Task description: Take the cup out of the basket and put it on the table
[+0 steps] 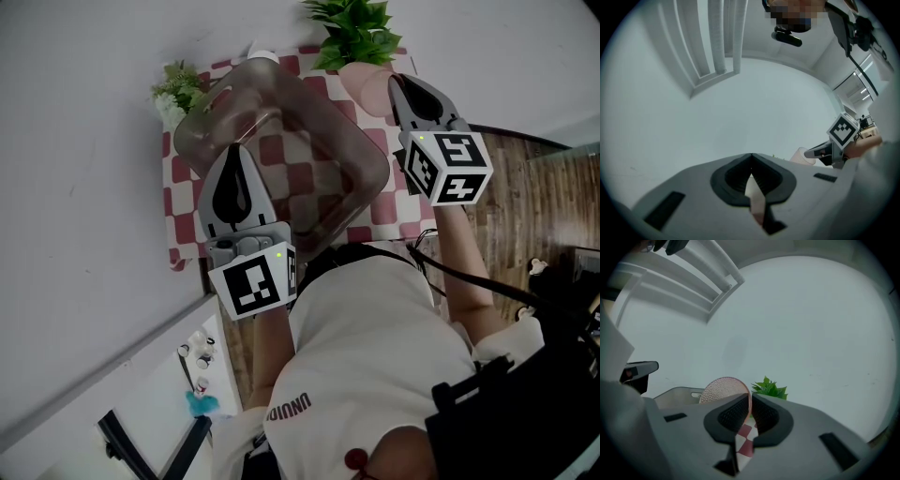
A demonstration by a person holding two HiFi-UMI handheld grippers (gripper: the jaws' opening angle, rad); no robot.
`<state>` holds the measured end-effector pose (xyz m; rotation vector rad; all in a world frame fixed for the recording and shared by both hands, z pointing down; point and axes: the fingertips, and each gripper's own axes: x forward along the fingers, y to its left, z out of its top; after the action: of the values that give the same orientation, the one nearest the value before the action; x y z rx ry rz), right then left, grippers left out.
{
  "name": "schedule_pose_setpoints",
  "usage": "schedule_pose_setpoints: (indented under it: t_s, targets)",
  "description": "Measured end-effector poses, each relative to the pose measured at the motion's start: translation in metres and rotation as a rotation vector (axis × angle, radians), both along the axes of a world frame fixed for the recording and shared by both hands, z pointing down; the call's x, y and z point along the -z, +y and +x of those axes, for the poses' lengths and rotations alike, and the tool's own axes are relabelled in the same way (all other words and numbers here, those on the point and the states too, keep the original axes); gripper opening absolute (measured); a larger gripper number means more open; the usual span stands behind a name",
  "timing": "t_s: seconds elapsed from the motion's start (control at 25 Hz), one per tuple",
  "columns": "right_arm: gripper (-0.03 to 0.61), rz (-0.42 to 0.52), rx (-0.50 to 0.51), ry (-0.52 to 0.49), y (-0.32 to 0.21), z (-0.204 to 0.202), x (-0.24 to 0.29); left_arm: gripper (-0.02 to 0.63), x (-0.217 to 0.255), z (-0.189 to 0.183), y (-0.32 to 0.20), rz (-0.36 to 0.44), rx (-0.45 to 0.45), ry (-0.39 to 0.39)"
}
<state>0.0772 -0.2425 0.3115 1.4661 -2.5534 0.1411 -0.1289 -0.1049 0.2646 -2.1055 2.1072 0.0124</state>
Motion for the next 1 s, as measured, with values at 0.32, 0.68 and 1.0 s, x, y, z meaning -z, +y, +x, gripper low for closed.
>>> schedule_pose_setpoints:
  t_s: [0.32, 0.68, 1.0]
  targets:
    - [0.035, -0.028, -0.025, 0.005, 0.000, 0.010, -0.013, 0.012, -0.001, 0.005, -0.003, -0.005, -0.014, -0.003]
    - [0.035, -0.077, -0.054, 0.011, -0.007, 0.023, -0.028, 0.012, 0.000, 0.010, -0.011, -0.023, -0.018, -0.007]
    - [0.035, -0.122, -0.082, 0.018, -0.004, 0.035, -0.043, 0.012, -0.002, 0.015, -0.012, -0.032, -0.029, -0.010]
